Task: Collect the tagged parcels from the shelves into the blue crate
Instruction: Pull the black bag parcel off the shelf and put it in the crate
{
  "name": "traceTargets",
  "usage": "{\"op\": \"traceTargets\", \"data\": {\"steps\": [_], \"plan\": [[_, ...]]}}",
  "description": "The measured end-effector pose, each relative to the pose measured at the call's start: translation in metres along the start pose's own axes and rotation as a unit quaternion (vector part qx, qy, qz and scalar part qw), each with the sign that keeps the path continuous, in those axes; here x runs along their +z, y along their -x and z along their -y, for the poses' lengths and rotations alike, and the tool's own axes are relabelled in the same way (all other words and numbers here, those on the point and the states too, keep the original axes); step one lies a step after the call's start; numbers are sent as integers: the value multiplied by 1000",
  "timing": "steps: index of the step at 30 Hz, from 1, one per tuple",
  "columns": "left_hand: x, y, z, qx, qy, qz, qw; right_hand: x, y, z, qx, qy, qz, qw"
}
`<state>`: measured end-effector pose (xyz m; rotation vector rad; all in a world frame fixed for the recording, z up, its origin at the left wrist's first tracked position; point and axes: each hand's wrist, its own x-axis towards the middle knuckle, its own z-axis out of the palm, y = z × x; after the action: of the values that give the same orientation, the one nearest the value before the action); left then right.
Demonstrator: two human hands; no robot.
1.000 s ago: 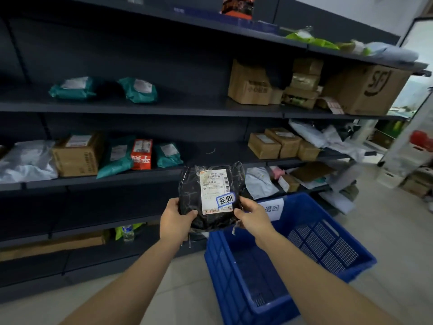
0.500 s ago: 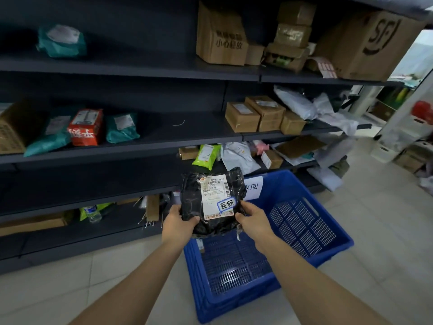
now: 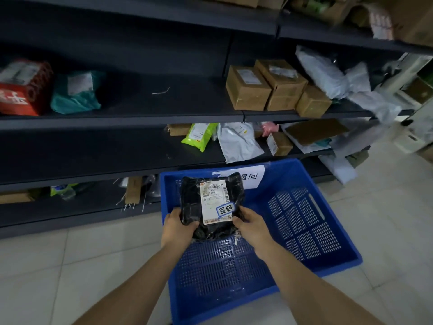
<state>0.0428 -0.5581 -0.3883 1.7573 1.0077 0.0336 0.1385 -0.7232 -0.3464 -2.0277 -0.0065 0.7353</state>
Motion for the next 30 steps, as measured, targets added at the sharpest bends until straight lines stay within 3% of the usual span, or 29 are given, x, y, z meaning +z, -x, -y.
{"op": "traceTargets", "data": {"steps": [16,30], "plan": [[160,-108,43,-124,-102,-9,987,-38,-195,-107,37,120,131,983],[275,-238,177,-166,-163,-11,973,48,-366,-283,75,135,137,978]]}}
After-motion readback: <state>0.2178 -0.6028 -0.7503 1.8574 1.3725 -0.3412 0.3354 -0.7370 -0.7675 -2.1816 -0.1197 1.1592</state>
